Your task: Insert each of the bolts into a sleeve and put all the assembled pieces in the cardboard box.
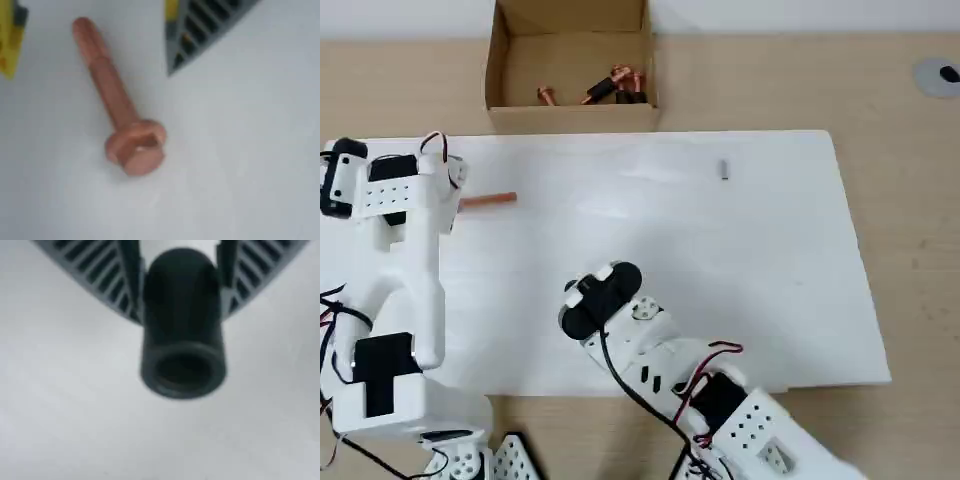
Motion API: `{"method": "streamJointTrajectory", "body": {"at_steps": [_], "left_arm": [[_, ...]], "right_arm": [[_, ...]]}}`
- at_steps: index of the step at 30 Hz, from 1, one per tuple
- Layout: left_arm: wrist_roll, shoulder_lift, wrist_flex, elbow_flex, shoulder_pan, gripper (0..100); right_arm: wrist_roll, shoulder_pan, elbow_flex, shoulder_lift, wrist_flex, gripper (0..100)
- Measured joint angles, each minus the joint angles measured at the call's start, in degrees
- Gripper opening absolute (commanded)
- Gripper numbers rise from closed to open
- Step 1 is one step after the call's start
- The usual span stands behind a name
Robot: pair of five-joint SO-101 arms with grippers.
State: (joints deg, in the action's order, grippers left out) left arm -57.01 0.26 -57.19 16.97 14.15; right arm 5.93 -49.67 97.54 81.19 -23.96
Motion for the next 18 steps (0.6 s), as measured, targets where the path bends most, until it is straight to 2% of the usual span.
{"method": "streamJointTrajectory", "body": {"at_steps": [10,18], "left_arm": [[0.0,0.0,0.5,3.5,0.0,21],[-0.2,0.0,8.3,8.1,0.0,21]], "right_arm": [[0.0,0.0,0.0,0.0,0.0,1.0],[0.0,0.0,0.0,0.0,0.0,1.0]]}}
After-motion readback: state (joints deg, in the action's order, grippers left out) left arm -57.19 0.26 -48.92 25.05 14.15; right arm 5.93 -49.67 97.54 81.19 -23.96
